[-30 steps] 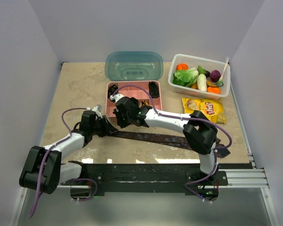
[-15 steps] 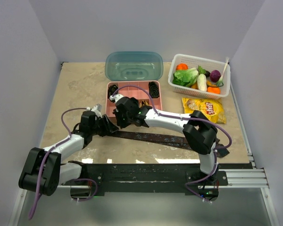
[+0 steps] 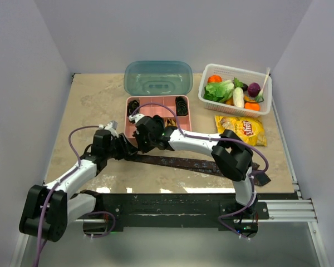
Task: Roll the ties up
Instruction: Roll the tie at the center of the board.
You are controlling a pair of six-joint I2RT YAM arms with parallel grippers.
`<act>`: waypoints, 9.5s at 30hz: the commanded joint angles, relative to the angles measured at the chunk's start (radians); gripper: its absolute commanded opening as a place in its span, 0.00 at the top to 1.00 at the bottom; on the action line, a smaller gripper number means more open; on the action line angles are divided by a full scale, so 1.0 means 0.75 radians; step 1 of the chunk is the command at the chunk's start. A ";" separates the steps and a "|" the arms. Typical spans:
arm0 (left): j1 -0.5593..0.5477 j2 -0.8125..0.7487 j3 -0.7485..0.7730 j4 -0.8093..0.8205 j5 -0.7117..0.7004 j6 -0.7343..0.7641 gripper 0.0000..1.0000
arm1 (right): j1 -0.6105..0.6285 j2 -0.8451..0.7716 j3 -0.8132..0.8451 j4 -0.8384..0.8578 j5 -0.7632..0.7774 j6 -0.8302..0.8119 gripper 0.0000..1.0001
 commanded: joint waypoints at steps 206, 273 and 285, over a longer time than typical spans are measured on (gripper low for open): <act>-0.450 -0.065 0.235 -0.459 -0.700 0.112 1.00 | 0.025 -0.217 -0.277 0.191 0.103 0.053 1.00; -0.825 0.173 0.144 -0.103 -0.634 -0.094 0.57 | -0.035 -0.382 -0.459 0.219 0.043 0.071 1.00; -0.821 -0.073 0.223 -0.326 -0.818 -0.078 0.39 | -0.033 -0.476 -0.457 0.252 -0.014 0.075 1.00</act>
